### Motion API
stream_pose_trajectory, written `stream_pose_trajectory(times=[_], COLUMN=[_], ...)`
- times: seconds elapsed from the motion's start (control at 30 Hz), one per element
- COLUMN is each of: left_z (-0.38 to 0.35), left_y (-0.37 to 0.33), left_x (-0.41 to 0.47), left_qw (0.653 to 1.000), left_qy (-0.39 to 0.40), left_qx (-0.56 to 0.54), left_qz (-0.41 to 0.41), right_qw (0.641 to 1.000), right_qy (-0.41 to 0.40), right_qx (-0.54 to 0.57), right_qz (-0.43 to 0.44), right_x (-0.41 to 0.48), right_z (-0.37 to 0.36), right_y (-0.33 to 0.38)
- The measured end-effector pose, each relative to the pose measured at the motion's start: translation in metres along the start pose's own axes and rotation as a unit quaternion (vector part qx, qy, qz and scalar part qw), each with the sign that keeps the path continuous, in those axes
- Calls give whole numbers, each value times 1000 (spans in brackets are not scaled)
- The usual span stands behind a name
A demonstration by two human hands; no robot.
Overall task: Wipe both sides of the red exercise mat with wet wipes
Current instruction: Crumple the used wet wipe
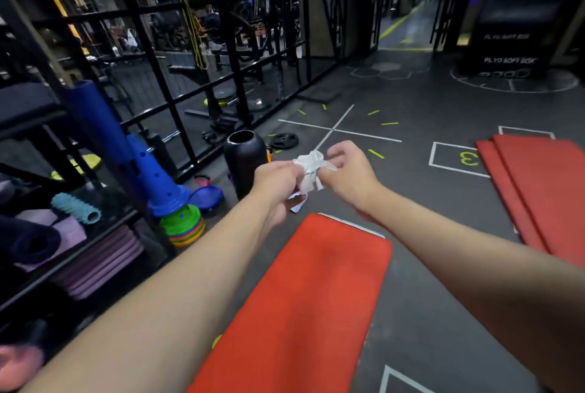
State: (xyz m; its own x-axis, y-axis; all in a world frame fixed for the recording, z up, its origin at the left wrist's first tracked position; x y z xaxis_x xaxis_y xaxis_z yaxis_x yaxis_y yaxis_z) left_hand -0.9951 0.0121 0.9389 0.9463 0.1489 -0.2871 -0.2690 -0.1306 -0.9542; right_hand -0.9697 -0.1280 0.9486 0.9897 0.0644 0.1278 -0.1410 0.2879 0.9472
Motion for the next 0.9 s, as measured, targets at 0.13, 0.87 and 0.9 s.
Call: stream_pose_trajectory(times=[0.13,0.87,0.9], left_z=[-37,-320,-328], left_y=[-20,-119,-125], left_x=[69,493,512], left_qw=[1000,994,993], left_qy=[19,54,52], left_qx=[7,-92,-102], left_qz=[8,14,9], right_qw=[999,994,994], right_qy=[-34,93,93], right_qx=[-29,62,61], right_qz=[-12,-11,-11], right_x=[71,494,518], right_z=[37,215,220], right_y=[-12,-129,-132])
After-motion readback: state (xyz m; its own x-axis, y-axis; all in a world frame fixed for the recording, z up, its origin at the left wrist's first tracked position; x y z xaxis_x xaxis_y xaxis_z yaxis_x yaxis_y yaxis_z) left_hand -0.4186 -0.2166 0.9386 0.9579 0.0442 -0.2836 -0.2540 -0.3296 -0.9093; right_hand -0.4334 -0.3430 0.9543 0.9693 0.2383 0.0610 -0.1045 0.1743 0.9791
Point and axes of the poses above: each hand's wrist, its own x-axis towards the middle knuckle, its own z-axis out of the back of the hand, y = z × x, the point moved 6 cm from there along x, towards the middle knuckle, and after that the axes turned 4 degrees about y, right-handed, at the moved point
